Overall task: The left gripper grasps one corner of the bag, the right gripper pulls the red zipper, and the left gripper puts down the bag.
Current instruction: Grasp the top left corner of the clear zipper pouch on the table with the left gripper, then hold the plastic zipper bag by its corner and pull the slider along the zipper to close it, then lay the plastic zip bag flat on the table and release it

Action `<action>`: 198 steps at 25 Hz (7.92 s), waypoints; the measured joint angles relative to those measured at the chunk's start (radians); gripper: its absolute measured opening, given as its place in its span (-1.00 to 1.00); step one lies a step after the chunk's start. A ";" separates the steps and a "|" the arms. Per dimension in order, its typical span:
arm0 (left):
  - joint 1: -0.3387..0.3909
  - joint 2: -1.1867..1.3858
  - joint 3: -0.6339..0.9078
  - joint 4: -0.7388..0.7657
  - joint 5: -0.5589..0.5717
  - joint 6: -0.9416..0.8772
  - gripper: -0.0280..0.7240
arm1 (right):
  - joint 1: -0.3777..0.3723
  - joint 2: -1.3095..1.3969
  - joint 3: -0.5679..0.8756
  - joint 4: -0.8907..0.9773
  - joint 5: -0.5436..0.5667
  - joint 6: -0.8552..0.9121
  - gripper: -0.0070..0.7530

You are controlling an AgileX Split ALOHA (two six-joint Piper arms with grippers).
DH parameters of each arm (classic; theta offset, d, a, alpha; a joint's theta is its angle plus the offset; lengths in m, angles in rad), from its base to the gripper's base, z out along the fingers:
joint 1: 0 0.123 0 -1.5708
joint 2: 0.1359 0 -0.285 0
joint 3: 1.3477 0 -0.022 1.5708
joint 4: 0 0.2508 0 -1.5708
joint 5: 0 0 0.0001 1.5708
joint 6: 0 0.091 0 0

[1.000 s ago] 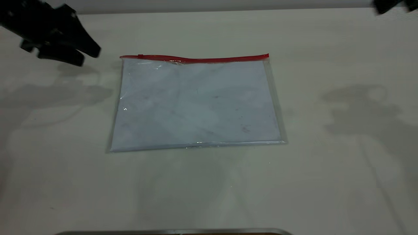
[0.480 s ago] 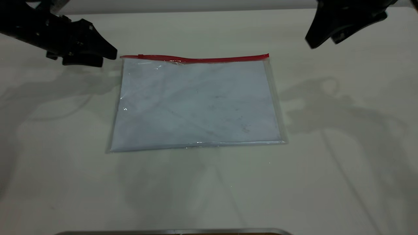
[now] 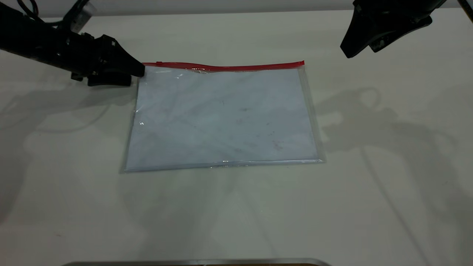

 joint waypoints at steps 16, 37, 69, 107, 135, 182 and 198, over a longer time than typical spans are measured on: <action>0.000 0.058 -0.010 -0.131 0.062 0.077 0.48 | 0.000 0.000 0.000 0.000 -0.022 -0.018 0.49; 0.000 0.076 -0.140 -0.001 0.252 0.272 -0.78 | 0.000 0.000 -0.053 0.068 -0.022 -0.159 0.49; -0.402 0.071 -0.641 0.510 0.407 0.627 -0.78 | 0.031 0.367 -0.356 0.645 0.250 -0.848 0.49; -0.410 0.072 -0.641 0.365 0.407 0.561 -0.78 | 0.040 0.368 -0.356 0.637 0.171 -0.797 -0.75; -0.371 0.076 -0.641 0.295 0.409 0.512 -0.79 | 0.040 0.368 -0.366 0.404 0.195 -0.608 -0.90; -0.299 0.077 -0.641 0.403 0.409 0.390 -0.79 | 0.040 0.368 -0.369 -0.392 0.575 0.150 -0.87; -0.289 0.076 -0.705 0.583 0.409 0.044 0.60 | 0.039 0.365 -0.369 -0.364 0.304 0.122 0.48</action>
